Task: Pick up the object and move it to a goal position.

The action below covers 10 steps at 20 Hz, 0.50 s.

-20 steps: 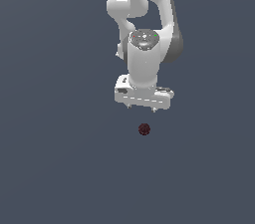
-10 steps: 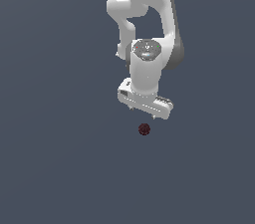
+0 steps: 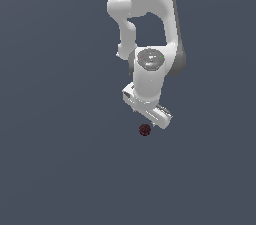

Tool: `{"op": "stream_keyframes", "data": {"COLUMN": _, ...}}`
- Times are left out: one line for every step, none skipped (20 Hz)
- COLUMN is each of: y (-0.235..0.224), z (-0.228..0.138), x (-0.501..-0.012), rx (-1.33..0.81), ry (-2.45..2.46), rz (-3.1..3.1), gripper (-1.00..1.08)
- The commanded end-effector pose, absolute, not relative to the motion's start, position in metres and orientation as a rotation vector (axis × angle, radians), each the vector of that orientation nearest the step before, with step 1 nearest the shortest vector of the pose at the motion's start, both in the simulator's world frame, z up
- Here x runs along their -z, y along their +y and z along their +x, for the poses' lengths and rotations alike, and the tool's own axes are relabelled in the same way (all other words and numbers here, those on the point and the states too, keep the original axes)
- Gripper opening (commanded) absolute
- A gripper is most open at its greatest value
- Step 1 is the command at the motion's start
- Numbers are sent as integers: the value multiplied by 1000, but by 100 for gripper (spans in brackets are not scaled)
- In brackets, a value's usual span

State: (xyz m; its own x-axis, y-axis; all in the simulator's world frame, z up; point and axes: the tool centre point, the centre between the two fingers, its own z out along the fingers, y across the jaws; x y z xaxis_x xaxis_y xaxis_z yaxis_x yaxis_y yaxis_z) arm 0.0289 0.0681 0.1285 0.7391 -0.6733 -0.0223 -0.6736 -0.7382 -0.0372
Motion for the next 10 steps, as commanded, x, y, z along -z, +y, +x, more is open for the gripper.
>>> {"op": "stream_keyframes", "data": {"y": 70, "z": 30, "x": -123, "rx": -14, "ry": 1215, "rz": -2855, "gripper": 100}}
{"op": "stream_keyframes", "data": {"y": 70, "z": 31, "x": -121, "rx": -14, "ry": 1253, "rz": -2841, "gripper": 100}}
{"op": "stream_keyframes", "data": {"y": 71, "z": 31, "x": -119, "rx": -15, "ry": 1290, "rz": -2826, "gripper": 100}}
{"op": "stream_keyframes", "data": {"y": 71, "z": 32, "x": -117, "rx": -15, "ry": 1326, "rz": -2811, "gripper": 100}}
{"op": "stream_keyframes", "data": {"y": 72, "z": 32, "x": -115, "rx": -16, "ry": 1363, "rz": -2795, "gripper": 100}}
{"op": "stream_keyframes", "data": {"y": 72, "z": 33, "x": -112, "rx": -16, "ry": 1399, "rz": -2779, "gripper": 100}}
{"op": "stream_keyframes", "data": {"y": 73, "z": 33, "x": -110, "rx": -16, "ry": 1435, "rz": -2763, "gripper": 100}}
{"op": "stream_keyframes", "data": {"y": 74, "z": 34, "x": -108, "rx": -16, "ry": 1471, "rz": -2746, "gripper": 100}}
{"op": "stream_keyframes", "data": {"y": 74, "z": 34, "x": -106, "rx": -16, "ry": 1507, "rz": -2728, "gripper": 100}}
{"op": "stream_keyframes", "data": {"y": 75, "z": 35, "x": -104, "rx": -15, "ry": 1542, "rz": -2711, "gripper": 100}}
